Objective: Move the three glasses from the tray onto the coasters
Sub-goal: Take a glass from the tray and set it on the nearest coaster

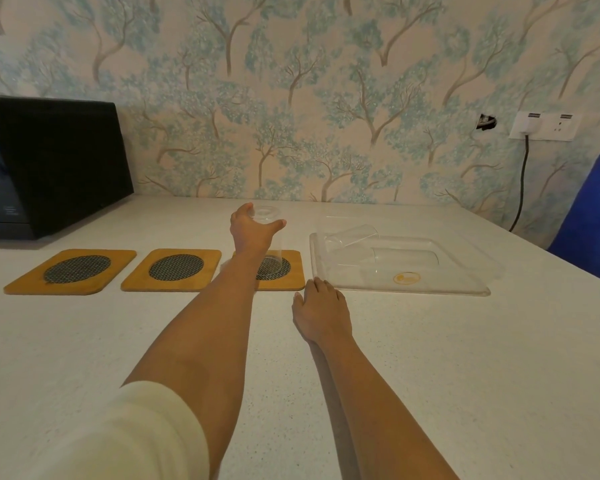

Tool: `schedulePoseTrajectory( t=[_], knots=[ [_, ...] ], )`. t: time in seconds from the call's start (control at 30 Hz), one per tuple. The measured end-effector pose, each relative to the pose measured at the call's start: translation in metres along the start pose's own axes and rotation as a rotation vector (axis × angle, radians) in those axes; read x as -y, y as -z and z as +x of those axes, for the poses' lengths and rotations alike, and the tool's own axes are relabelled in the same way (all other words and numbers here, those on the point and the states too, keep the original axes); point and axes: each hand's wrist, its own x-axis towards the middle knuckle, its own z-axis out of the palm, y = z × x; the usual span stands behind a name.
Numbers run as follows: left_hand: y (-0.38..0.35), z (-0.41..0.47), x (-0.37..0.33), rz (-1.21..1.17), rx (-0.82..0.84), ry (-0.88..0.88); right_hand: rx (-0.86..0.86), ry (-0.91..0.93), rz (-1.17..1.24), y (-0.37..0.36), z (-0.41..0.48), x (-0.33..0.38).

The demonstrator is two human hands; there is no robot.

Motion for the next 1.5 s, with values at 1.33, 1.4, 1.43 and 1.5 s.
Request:
schedulePoseTrajectory(
  t=[1.33, 1.4, 1.43, 1.5],
  knots=[
    [0.012, -0.013, 0.028, 0.095, 0.152, -0.074, 0.007, -0.004, 0.013, -0.001, 0.000, 0.000],
    [0.012, -0.014, 0.028, 0.107, 0.149, -0.070, 0.007, -0.004, 0.016, -0.001, 0.000, 0.000],
    [0.013, -0.015, 0.029, 0.110, 0.151, -0.067, 0.006, -0.002, 0.015, -0.001, 0.000, 0.000],
    [0.014, -0.016, 0.029, 0.114, 0.154, -0.053, 0.004, -0.001, 0.012, -0.001, -0.001, 0.000]
  ],
)
